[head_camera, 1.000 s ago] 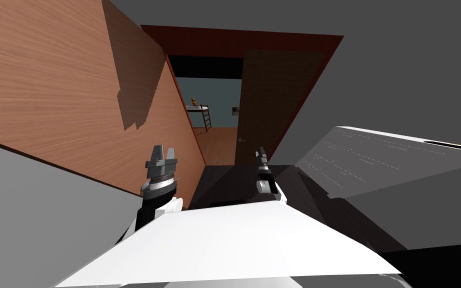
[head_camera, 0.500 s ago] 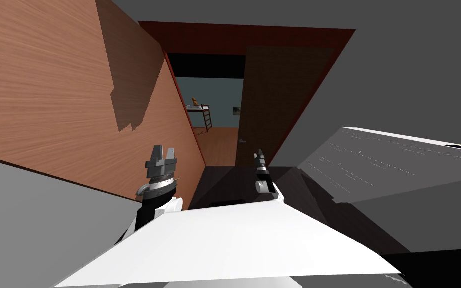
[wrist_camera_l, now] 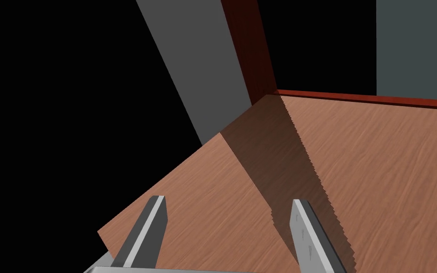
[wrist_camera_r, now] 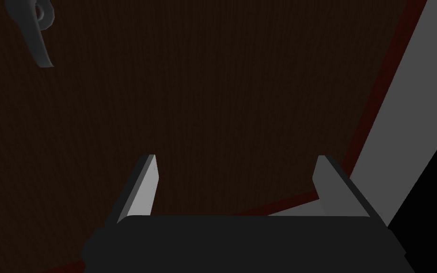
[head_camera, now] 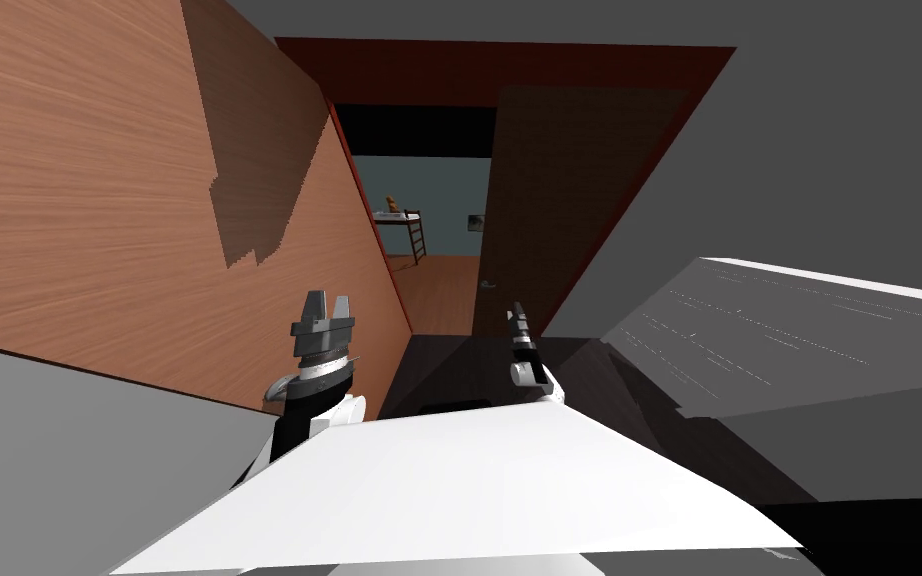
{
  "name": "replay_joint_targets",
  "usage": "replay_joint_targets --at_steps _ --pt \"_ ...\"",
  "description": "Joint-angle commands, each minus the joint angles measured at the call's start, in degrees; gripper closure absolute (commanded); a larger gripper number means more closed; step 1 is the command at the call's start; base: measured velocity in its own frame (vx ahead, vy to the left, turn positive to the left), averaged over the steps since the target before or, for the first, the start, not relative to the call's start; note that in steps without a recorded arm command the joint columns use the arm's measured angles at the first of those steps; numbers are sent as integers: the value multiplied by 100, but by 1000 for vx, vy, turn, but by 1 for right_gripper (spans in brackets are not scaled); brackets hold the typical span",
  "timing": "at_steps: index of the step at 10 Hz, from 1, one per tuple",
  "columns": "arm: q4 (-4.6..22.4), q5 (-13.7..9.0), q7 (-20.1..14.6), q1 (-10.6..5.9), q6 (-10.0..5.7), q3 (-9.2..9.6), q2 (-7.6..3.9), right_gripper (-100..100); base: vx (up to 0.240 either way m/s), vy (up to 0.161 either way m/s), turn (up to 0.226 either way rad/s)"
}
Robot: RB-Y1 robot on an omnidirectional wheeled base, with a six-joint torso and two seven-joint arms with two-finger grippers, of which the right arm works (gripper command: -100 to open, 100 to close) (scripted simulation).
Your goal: Pull the door open
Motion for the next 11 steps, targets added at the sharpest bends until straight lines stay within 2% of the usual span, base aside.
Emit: replay_joint_targets --at_steps 1,2,7,9,11 --pt "286 -41 -39 -73 -76 16 -32 -100 102 3 42" --pt "302 -41 -39 -73 -76 16 -32 -100 68 0 16" --pt "1227 -168 -145 -390 -312 49 -134 -100 84 -6 32" --pt "1412 -192 -166 -453 -358 55 -153 -100 90 -6 29" --pt "1734 -242 -208 -578 -451 68 -191 -100 66 -6 28"
